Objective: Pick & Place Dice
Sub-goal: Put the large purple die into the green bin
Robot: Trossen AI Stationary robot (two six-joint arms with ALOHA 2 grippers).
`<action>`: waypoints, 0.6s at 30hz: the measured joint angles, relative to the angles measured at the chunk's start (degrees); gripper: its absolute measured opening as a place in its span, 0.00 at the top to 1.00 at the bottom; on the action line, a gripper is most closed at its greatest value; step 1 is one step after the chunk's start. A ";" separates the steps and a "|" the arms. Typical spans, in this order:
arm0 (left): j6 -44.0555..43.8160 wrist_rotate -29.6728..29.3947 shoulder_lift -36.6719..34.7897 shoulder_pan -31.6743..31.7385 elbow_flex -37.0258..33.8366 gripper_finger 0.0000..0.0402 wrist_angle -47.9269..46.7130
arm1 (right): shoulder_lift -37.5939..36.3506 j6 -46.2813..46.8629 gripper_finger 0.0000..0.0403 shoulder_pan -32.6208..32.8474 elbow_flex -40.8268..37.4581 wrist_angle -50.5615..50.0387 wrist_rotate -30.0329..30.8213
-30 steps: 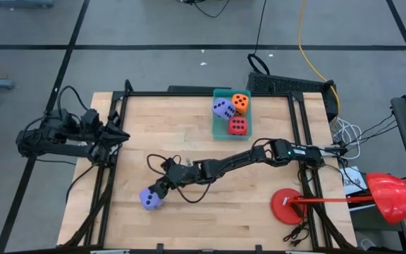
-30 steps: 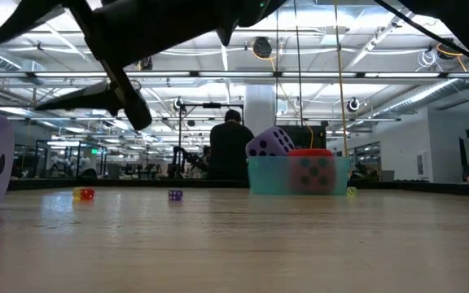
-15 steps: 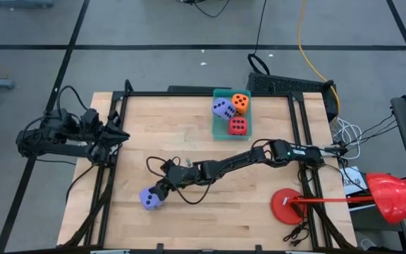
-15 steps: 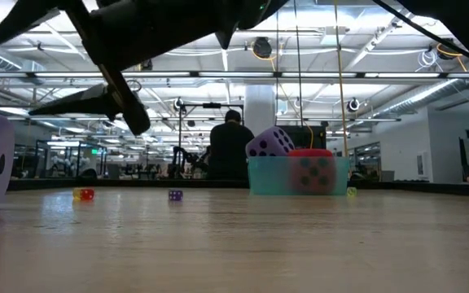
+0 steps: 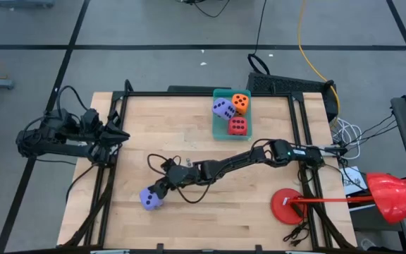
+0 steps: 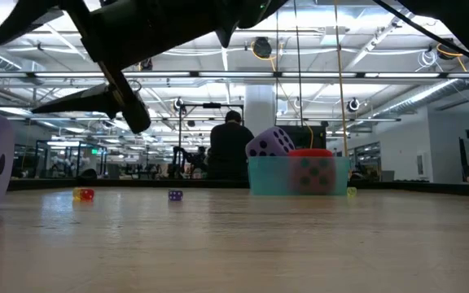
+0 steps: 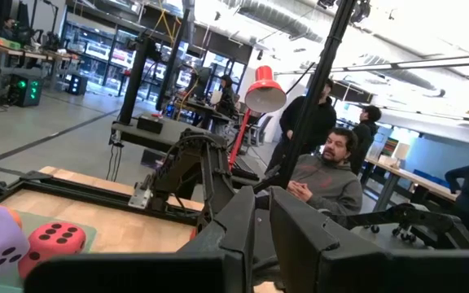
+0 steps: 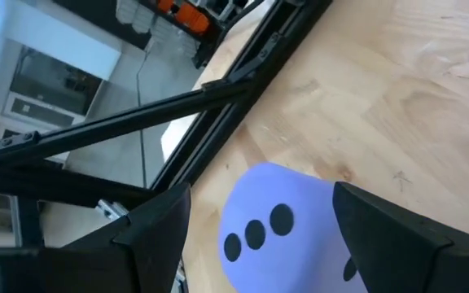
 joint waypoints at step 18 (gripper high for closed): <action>0.00 -0.01 0.00 0.00 0.00 0.88 -0.02 | 0.29 1.63 0.28 1.20 3.53 -10.64 3.74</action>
